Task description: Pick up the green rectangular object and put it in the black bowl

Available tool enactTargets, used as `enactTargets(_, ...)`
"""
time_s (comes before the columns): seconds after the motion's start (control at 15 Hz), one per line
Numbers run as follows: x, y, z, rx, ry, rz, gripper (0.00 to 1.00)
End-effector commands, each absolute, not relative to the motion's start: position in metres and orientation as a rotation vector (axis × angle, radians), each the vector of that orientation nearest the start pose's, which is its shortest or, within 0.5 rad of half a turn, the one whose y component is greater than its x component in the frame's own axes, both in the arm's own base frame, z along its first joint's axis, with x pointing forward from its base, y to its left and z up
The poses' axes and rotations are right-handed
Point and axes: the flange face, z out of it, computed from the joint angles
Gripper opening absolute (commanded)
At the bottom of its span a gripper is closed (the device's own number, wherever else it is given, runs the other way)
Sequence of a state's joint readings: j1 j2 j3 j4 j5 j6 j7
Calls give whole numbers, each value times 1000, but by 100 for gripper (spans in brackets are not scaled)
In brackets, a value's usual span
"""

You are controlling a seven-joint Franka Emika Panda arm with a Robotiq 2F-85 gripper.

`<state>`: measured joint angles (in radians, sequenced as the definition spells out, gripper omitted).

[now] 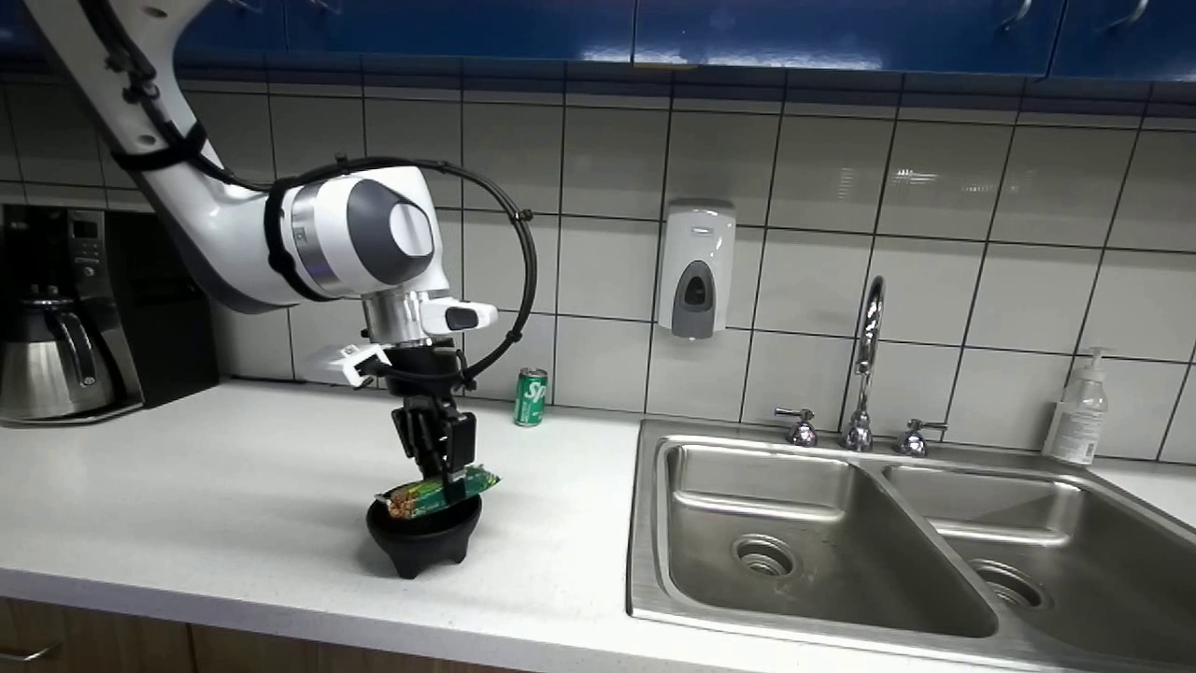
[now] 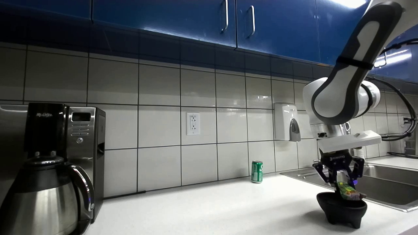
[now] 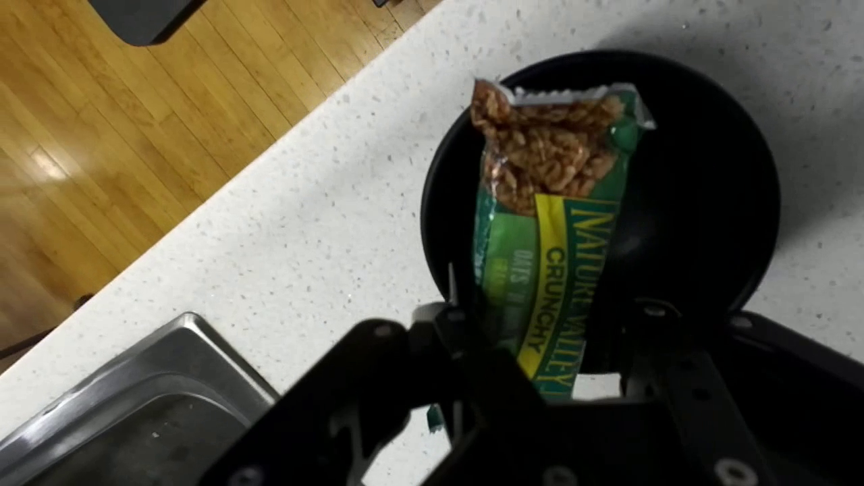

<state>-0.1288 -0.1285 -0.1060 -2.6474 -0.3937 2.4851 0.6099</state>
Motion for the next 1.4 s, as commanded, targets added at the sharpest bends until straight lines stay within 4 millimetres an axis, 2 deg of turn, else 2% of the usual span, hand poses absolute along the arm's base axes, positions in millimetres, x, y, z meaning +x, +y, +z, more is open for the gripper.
enactTargets(0.0,394,-91,285,-3262,878,-67,16)
enactTargets(0.47,400,-90,289,-3244,899,-98,16)
enactTargets(0.53,401,-90,290,-3243,909,-101,66)
enactTargets(0.6,403,-89,292,-3237,915,-112,67)
enactTargets(0.87,407,-85,296,-3232,921,-132,95)
enactTargets(0.93,408,-83,298,-3232,918,-135,100)
enactTargets(1.13,408,-76,305,-3232,889,-130,100)
enactTargets(1.33,404,-65,325,-3176,826,-82,100)
